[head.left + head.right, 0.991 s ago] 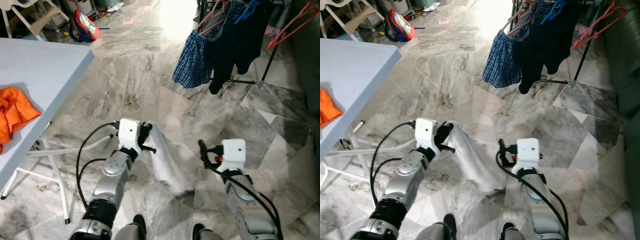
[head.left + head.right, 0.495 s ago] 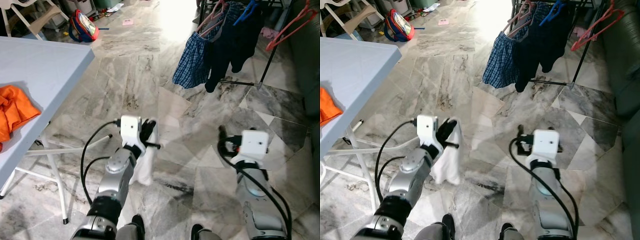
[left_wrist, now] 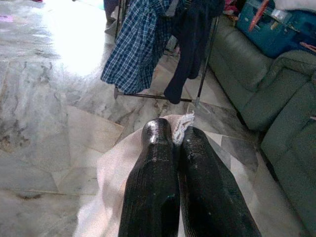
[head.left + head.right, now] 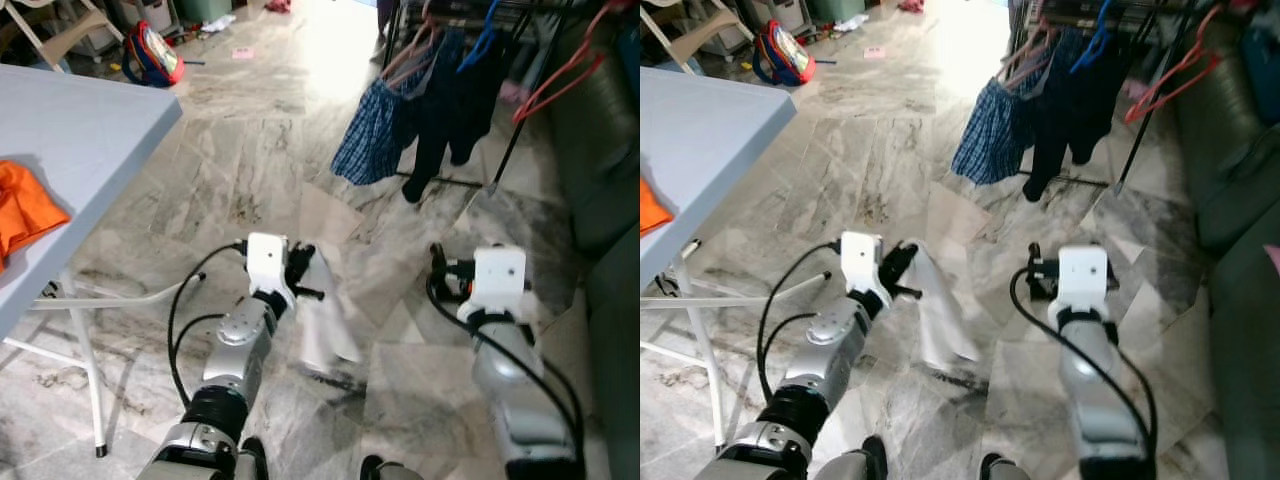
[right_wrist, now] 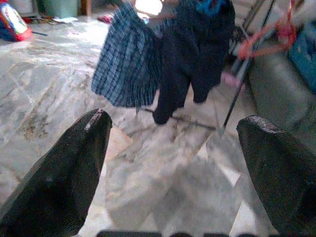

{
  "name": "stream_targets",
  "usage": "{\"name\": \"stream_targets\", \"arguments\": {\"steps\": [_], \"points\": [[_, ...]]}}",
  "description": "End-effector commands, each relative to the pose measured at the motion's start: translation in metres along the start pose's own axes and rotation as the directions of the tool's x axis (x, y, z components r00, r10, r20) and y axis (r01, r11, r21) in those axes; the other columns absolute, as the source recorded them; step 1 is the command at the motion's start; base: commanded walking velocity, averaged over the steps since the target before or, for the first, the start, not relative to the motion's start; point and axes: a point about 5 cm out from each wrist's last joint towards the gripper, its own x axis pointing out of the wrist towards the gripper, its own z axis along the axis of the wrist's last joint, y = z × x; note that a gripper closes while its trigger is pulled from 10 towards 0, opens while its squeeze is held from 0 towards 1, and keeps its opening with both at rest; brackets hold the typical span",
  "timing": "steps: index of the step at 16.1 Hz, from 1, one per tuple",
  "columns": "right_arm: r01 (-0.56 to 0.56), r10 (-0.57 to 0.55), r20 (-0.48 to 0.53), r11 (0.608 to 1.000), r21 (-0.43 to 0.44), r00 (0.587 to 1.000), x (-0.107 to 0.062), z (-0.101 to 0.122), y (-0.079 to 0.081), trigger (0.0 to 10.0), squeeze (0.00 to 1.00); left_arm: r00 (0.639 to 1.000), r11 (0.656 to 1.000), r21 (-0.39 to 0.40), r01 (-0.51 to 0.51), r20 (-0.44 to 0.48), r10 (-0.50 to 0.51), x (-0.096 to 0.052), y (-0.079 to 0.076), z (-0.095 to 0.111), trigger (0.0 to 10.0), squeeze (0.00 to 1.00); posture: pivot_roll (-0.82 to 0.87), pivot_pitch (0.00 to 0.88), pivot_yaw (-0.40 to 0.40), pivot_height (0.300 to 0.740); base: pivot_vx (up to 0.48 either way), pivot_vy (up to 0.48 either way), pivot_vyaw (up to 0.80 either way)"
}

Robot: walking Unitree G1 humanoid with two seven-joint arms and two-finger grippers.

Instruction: Hang hanger

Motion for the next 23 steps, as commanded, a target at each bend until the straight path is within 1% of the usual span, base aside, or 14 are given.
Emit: {"name": "stream_targets", "arguments": {"steps": [1,2,3,4,5,7,8,9,12,14,15,16,19,23], "points": [[-0.015,0.015,-0.020,1.000,-0.008,1.000,0.000,-0.003,0.000,10.0,0.00,1.000,1.000,0.022,0.009,0.028,-0.010,0.004,-0.003,0.007,10.0,0.00,-0.09,0.120,-0.041,0.740,0.000,0.000,0.00],[0.002,-0.003,-0.039,1.000,-0.016,0.999,0.005,-0.007,-0.005,10.0,0.00,1.000,1.000,0.022,-0.001,0.028,0.000,0.006,-0.002,0.007,10.0,0.00,-0.08,0.117,-0.017,0.740,0.000,0.000,0.00],[0.013,-0.013,-0.046,1.000,0.000,0.999,0.007,-0.009,-0.006,10.0,0.00,1.000,1.000,0.022,-0.005,0.028,0.004,0.006,-0.001,0.007,10.0,0.00,-0.08,0.117,-0.017,0.740,0.000,0.000,0.00],[0.016,-0.015,-0.052,1.000,0.015,0.999,0.008,-0.012,-0.005,10.0,0.00,1.000,1.000,0.018,-0.015,0.025,0.015,0.005,0.001,0.006,10.0,0.00,-0.07,0.108,0.001,0.740,0.000,0.000,0.00],[0.013,-0.011,-0.063,0.999,0.040,0.998,0.008,-0.017,0.002,10.0,0.00,0.999,0.999,0.016,-0.036,0.013,0.036,0.002,0.005,0.002,10.0,0.00,-0.07,0.105,0.018,0.740,0.000,0.000,0.00],[0.008,-0.004,-0.062,0.998,0.065,0.998,0.007,-0.020,0.010,10.0,0.00,0.999,0.999,0.013,-0.052,0.007,0.051,0.000,0.009,0.000,10.0,0.00,-0.05,0.111,0.036,0.740,0.000,0.000,0.00],[0.032,-0.027,-0.060,0.995,0.096,0.998,0.004,-0.025,0.011,10.0,0.00,0.997,0.997,0.014,-0.071,0.001,0.071,0.000,0.012,-0.002,10.0,0.00,-0.04,0.121,0.042,0.740,0.000,0.000,0.00],[0.047,-0.040,-0.064,0.993,0.105,0.997,0.003,-0.028,0.011,10.0,0.00,0.996,0.996,0.021,-0.085,-0.006,0.086,-0.001,0.014,-0.003,10.0,0.00,-0.04,0.127,0.042,0.740,0.000,0.000,0.00],[0.065,-0.064,-0.021,0.995,0.076,0.998,-0.002,-0.024,0.006,10.0,0.00,0.998,0.998,0.012,-0.065,-0.003,0.065,-0.005,0.015,-0.006,10.0,0.00,-0.04,0.145,0.043,0.740,0.000,0.000,0.00],[0.095,-0.095,-0.013,0.993,0.070,0.995,-0.005,-0.024,-0.001,10.0,0.00,0.999,0.999,0.000,-0.041,0.017,0.041,-0.006,0.015,-0.003,10.0,0.00,-0.04,0.154,0.043,0.740,0.000,0.000,0.00],[0.117,-0.116,-0.020,0.990,0.085,0.993,-0.006,-0.025,-0.005,10.0,0.00,0.999,1.000,-0.010,-0.026,0.040,0.026,-0.004,0.013,0.002,10.0,0.00,-0.04,0.165,0.044,0.740,0.000,0.000,-0.80],[0.127,-0.126,-0.019,0.989,0.079,0.992,-0.007,-0.026,-0.008,10.0,0.00,0.998,1.000,-0.014,-0.015,0.060,0.016,-0.003,0.012,0.007,10.0,0.00,-0.04,0.171,0.044,0.740,0.000,0.000,-0.80],[0.128,-0.128,-0.005,0.989,0.075,0.992,-0.007,-0.024,-0.010,10.0,0.00,0.997,1.000,-0.014,0.000,0.073,0.001,0.000,0.009,0.011,10.0,0.00,-0.04,0.188,0.049,0.740,0.196,0.000,-0.75],[0.103,-0.104,0.014,0.993,0.061,0.994,-0.007,-0.020,-0.008,10.0,0.00,0.997,1.000,-0.012,0.020,0.074,-0.019,0.000,0.006,0.012,10.0,0.00,-0.04,0.207,0.051,0.740,0.299,0.000,0.00]]}}
